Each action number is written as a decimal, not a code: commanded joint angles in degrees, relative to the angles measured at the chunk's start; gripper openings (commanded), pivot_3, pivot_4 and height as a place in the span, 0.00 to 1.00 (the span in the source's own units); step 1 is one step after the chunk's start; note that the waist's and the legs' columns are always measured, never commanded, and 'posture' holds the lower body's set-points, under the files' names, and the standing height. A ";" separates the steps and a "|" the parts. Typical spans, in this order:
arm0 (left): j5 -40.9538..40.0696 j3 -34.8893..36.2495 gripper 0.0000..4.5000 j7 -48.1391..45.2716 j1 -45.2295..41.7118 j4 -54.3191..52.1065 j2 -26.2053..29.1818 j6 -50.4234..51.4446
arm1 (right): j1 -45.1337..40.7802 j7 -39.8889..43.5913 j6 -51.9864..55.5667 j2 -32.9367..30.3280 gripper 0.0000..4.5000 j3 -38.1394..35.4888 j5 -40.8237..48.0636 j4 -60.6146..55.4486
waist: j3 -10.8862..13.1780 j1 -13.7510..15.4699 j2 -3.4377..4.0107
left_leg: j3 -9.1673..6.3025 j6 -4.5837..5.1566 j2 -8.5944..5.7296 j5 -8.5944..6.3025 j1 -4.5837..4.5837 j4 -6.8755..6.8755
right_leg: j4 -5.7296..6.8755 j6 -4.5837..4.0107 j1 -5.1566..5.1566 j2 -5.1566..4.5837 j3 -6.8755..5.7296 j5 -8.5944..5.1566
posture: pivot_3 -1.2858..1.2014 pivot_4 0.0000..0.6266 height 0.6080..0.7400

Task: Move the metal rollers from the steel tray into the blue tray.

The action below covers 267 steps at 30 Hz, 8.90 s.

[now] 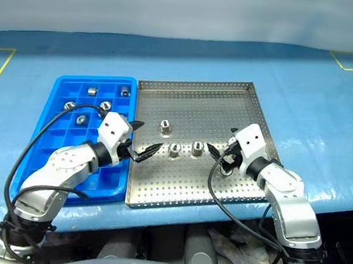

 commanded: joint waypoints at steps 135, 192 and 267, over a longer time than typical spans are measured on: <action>6.74 29.85 0.41 21.70 2.72 -10.45 -3.76 31.33 | -8.55 13.32 -5.34 8.35 1.00 14.77 9.88 -3.28 | -0.12 5.19 -0.17 | 0.25 0.06 -0.26 -0.01 -0.07 0.22 | -0.17 0.16 -0.04 -0.56 -0.10 0.24 | 0.49 0.24 1.00; 3.29 -9.17 0.95 1.25 -6.57 12.08 -7.01 0.73 | 0.15 -2.22 -2.42 1.31 1.00 3.94 -1.31 -5.61 | -0.19 0.51 -0.19 | 0.50 0.49 -0.22 -0.21 -0.07 0.24 | -0.28 0.21 -0.01 -0.45 0.03 0.26 | 0.41 0.24 1.00; -33.76 46.40 0.37 22.01 31.62 -29.68 15.05 28.65 | -11.37 17.07 -5.89 7.17 1.00 13.15 5.85 6.30 | -0.13 8.12 -0.27 | 0.20 -0.17 -0.02 0.10 0.06 0.05 | -0.23 -0.50 0.07 -0.32 -0.32 -0.09 | 0.53 0.24 1.00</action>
